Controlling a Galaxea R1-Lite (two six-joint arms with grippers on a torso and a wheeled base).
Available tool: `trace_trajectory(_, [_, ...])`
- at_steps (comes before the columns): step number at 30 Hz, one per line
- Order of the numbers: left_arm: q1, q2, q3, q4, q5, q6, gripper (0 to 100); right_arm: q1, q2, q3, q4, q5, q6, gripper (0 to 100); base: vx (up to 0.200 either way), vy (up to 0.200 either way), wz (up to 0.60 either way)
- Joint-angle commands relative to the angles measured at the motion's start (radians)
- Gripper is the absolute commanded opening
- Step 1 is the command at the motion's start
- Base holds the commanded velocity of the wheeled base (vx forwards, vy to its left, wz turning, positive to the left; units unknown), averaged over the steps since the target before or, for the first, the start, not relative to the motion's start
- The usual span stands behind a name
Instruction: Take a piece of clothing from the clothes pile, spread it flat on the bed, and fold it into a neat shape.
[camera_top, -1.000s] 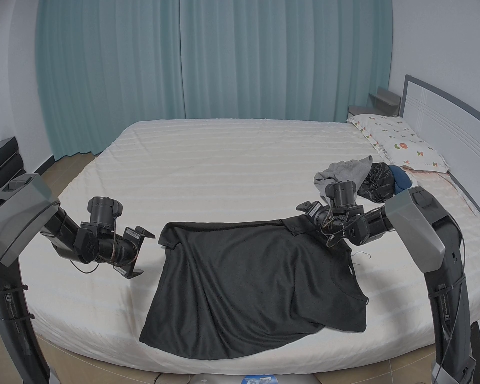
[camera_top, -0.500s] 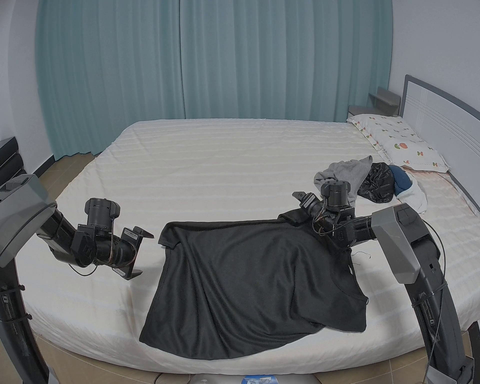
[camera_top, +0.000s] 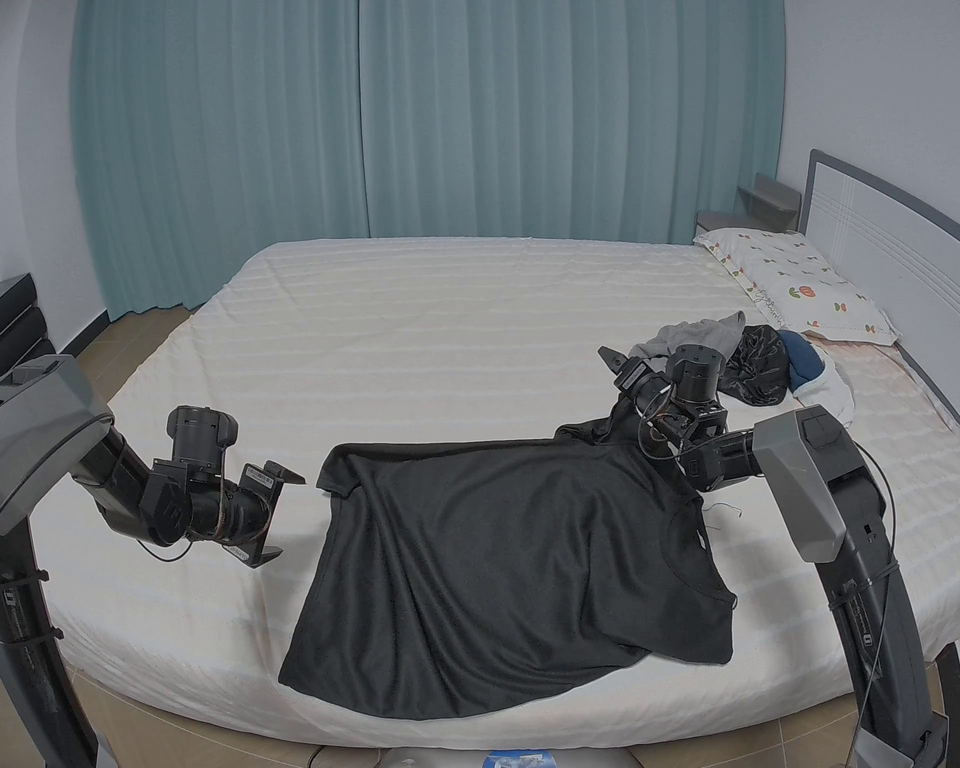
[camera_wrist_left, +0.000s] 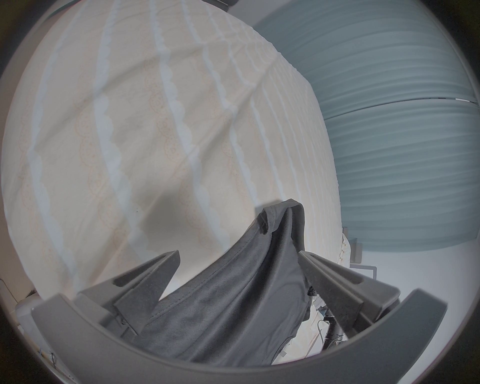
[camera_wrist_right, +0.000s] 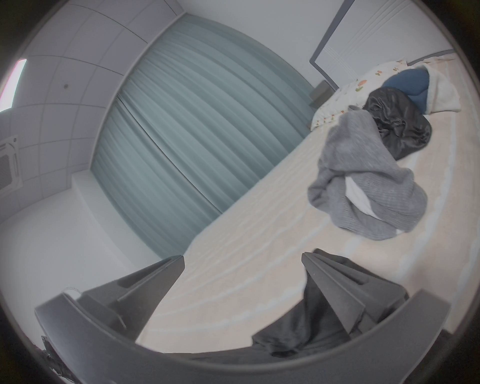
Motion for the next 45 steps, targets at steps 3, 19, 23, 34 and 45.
trace_trajectory(3, [0.001, 0.0, 0.008, -0.002, 0.001, 0.003, 100, -0.083, -0.09, 0.11, 0.055, 0.008, 0.017, 100, 0.0, 0.0, 0.0])
trace_trajectory(19, [-0.001, -0.002, 0.042, -0.051, -0.001, 0.006, 100, -0.124, -0.173, 0.429, 0.072, 0.185, 0.037, 100, 0.0, 0.0, 0.0])
trace_trajectory(23, [-0.003, 0.0, 0.043, -0.059, -0.001, 0.006, 100, -0.121, -0.15, 0.414, 0.095, 0.186, 0.035, 100, 0.0, 0.0, 0.0])
trace_trajectory(34, [-0.003, 0.006, 0.037, -0.06, 0.003, 0.006, 100, -0.107, -0.073, 0.326, 0.155, 0.177, 0.026, 0, 0.0, 0.0, 0.0])
trace_trajectory(45, [-0.045, 0.035, 0.008, -0.162, 0.091, 0.0, 100, -0.144, -0.064, 0.223, 0.062, 0.07, 0.037, 0, 0.0, 0.0, 0.0])
